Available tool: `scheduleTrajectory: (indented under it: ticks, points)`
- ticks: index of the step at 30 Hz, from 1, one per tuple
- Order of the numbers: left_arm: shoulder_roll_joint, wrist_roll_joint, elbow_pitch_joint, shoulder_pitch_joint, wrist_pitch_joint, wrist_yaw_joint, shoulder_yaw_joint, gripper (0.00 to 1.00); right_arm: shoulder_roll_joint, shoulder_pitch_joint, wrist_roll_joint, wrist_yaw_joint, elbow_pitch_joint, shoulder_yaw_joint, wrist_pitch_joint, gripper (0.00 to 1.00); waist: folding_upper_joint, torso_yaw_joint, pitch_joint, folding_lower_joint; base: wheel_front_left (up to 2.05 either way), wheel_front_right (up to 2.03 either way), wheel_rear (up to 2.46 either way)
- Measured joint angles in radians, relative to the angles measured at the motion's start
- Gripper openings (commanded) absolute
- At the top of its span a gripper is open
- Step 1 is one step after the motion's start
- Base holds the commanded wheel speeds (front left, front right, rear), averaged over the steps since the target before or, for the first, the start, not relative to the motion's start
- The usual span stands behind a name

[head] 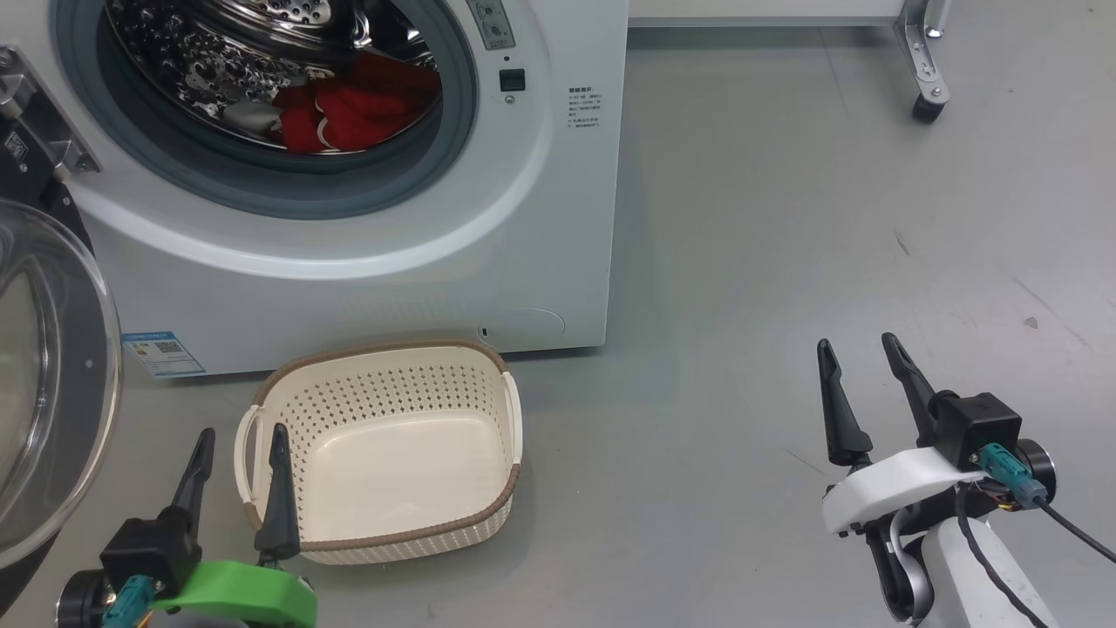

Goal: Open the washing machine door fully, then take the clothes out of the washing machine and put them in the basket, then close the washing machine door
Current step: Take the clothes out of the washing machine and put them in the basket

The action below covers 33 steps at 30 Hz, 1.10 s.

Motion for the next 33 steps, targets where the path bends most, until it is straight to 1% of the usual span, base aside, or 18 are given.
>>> scheduleTrajectory:
  ticks: [11, 33]
  points:
    - [0.0, 0.0, 0.0, 0.0, 0.0, 0.007, 0.014, 1.0, 0.002, 0.001, 0.0, 0.007, 0.0, -0.002, 0.0, 1.0, 0.0, 0.007, 0.005, 0.0, 0.58, -0.58, 0.0]
    - [0.0, 0.0, -0.015, -0.001, 0.0, 0.021, 0.026, 1.0, 0.006, 0.001, 0.0, 0.011, 0.0, -0.009, 0.0, 1.0, 0.0, 0.015, 0.016, 0.0, 0.92, -0.92, 0.0]
